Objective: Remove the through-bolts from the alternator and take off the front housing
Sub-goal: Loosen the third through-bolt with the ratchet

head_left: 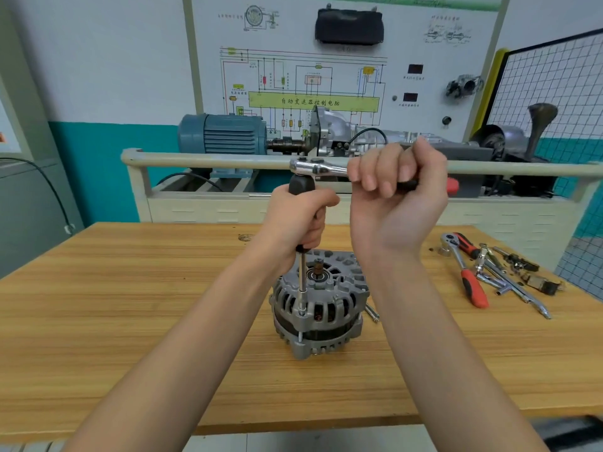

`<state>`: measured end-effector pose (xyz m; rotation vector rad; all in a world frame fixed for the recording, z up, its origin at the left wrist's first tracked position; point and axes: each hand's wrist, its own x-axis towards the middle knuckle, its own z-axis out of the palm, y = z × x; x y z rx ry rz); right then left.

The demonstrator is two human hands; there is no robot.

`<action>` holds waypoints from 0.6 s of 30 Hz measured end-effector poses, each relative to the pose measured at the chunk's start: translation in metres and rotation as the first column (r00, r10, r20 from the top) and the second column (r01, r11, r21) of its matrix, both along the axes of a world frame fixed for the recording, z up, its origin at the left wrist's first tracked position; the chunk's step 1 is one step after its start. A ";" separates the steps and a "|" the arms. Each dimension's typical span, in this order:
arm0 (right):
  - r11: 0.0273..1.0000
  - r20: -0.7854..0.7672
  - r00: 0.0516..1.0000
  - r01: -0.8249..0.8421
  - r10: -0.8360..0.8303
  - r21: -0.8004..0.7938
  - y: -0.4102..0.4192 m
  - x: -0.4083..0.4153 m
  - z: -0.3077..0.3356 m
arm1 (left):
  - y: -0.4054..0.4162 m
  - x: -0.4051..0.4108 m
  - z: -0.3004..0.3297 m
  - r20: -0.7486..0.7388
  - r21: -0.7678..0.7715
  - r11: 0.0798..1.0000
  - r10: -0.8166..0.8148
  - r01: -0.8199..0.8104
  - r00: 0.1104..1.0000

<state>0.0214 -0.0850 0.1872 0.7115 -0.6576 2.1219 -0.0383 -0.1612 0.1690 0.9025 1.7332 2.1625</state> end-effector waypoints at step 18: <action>0.816 0.003 0.843 -0.521 0.538 -0.250 0.032 -0.019 0.008 | -0.011 -0.006 0.000 -0.082 -0.117 0.911 -0.407 0.396 0.910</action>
